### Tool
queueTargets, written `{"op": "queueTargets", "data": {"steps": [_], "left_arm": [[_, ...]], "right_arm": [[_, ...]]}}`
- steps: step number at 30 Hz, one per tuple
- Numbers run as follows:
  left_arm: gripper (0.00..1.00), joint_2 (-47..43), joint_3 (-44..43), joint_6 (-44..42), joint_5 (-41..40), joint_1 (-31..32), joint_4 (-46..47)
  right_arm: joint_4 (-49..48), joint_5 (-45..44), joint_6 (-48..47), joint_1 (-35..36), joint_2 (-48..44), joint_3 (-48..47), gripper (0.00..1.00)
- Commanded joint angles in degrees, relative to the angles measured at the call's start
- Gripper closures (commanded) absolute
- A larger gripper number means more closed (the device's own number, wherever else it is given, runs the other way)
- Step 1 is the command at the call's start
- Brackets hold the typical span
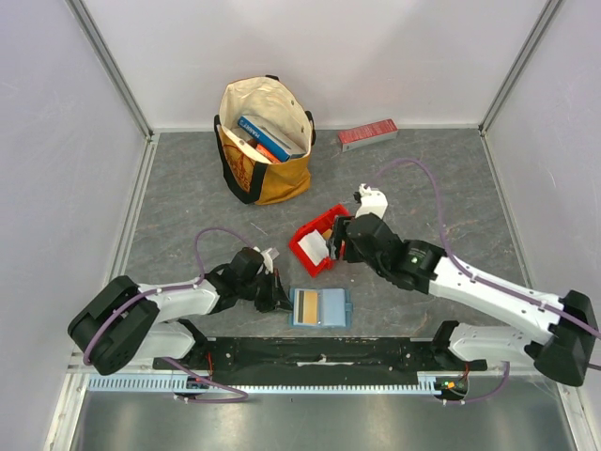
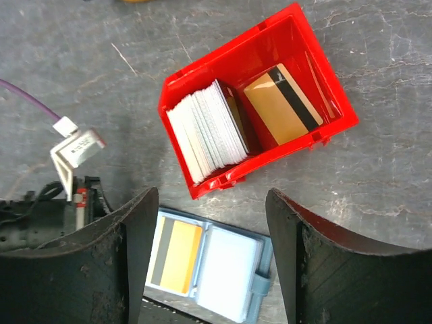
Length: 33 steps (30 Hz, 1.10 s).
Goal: Put the credit cards into the card holder
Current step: Pick up the credit card from the storage box.
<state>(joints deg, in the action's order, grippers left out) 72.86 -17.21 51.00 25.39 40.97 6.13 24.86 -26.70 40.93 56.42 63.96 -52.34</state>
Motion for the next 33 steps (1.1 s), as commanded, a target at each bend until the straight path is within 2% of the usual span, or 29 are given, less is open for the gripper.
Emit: {"op": "queueTargets", "data": {"steps": [1,6,13,33], "left_arm": [[0.98,-1.31,-0.89,-1.52,-2.09,0.07,-1.38],[0.98,-4.21,-0.45,-1.78,-2.80,0.25,-2.61],[0.98,-4.74,-0.02,-2.31,-2.98,0.16,-3.23],[0.98,-5.01,0.78,-1.26,-2.45,0.16,-2.70]], "right_arm": [[-2.54,7.62,-7.61,-3.07,3.88,-5.22,0.28],[-2.72,16.22,-10.60,-7.46,8.89,-9.18,0.26],[-4.12,23.96,-13.50,-11.33,15.74,-10.41,0.25],[-8.60,36.53,-20.80,-18.10,34.20,-15.87,0.18]]}}
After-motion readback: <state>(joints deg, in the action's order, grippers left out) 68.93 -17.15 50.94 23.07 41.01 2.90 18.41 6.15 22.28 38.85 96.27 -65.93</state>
